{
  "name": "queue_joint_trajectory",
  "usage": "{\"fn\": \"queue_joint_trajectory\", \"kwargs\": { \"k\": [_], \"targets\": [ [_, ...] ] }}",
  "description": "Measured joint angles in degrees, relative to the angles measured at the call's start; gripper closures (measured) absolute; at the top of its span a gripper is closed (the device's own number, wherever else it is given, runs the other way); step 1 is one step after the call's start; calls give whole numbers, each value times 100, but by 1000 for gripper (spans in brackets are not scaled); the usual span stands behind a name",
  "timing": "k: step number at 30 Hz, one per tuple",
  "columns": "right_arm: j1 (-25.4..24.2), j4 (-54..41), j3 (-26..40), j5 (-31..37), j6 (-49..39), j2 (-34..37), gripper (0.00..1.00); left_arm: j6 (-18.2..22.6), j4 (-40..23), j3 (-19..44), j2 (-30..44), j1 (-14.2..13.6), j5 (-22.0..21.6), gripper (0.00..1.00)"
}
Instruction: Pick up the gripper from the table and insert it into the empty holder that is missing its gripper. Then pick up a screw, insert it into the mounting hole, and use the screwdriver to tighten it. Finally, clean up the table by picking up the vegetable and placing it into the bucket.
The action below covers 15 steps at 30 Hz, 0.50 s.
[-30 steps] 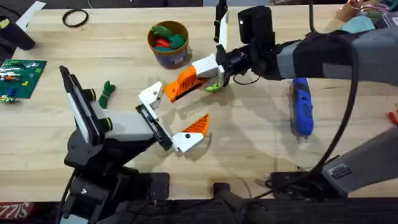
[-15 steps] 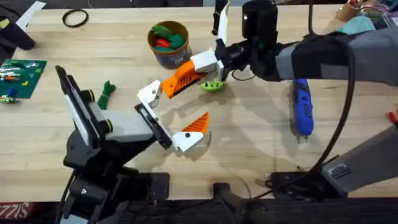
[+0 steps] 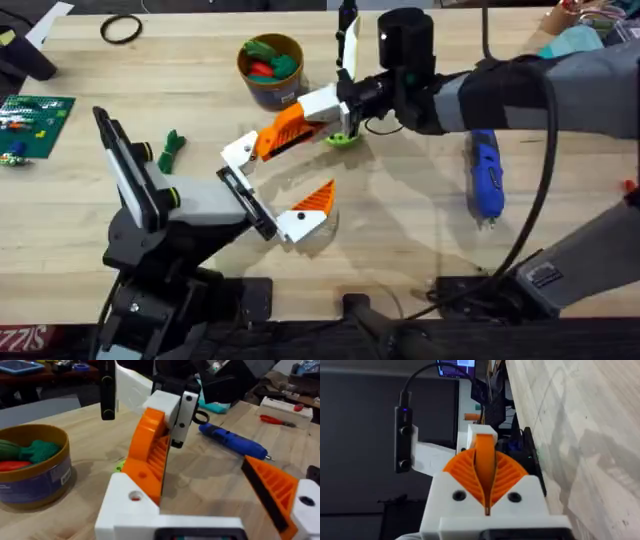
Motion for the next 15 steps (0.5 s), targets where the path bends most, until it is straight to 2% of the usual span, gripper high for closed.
{"fn": "queue_joint_trajectory", "kwargs": {
  "k": [15],
  "targets": [
    [123,-60,16,-36,-170,26,987,-84,0,0,0,7,0,14]
  ]
}}
